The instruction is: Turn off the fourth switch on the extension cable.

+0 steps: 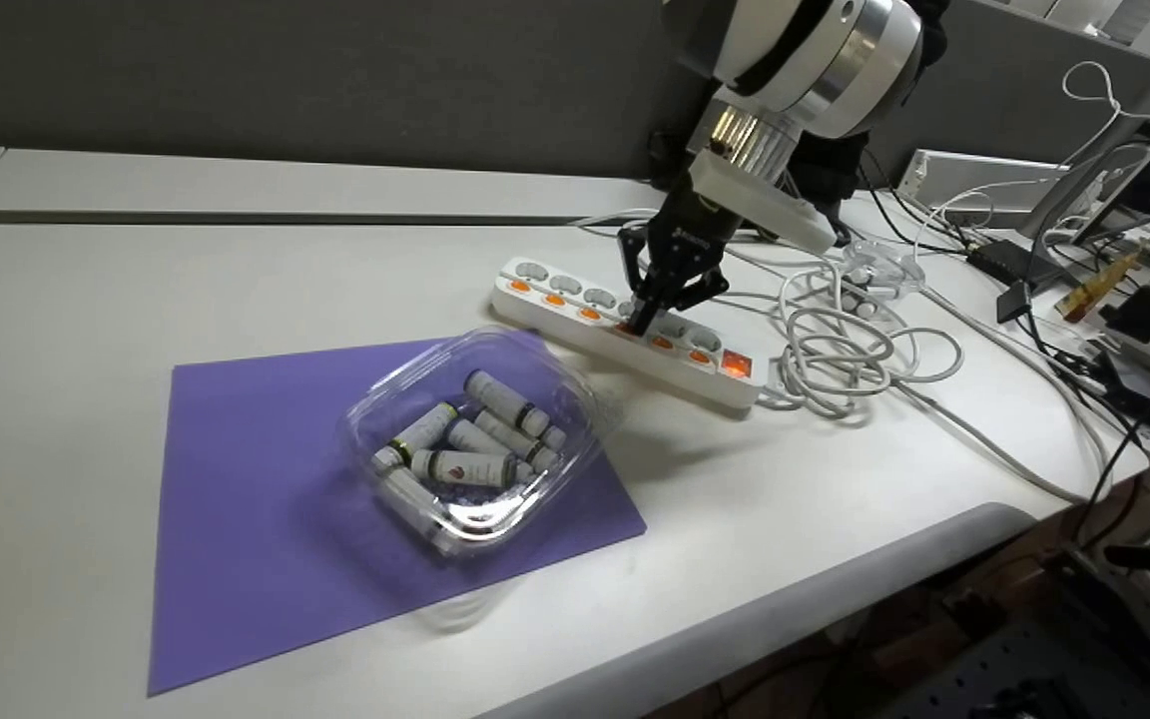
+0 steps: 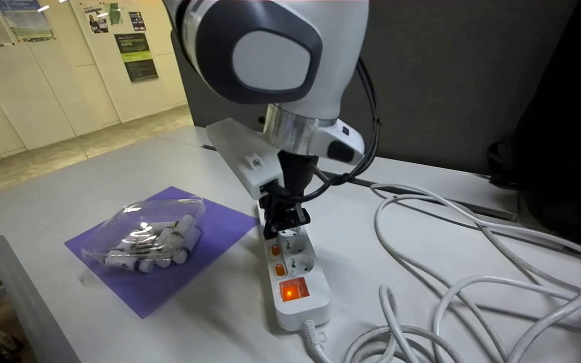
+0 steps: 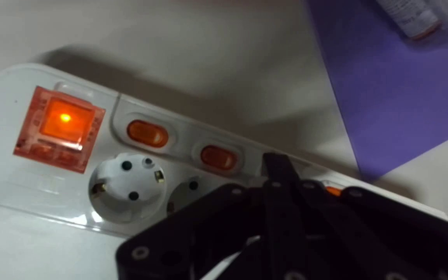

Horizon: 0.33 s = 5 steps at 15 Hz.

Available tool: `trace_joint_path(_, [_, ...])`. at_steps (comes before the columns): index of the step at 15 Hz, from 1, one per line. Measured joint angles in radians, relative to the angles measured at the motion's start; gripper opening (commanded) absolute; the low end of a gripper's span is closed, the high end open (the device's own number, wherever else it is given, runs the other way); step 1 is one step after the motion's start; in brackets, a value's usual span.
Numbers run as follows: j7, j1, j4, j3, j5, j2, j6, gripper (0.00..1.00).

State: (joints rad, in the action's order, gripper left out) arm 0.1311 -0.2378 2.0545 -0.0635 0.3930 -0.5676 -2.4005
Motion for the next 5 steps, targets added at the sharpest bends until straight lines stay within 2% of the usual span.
trace_joint_path(5, [0.009, -0.024, -0.099, 0.015, 0.015, -0.056, 0.141, 0.00])
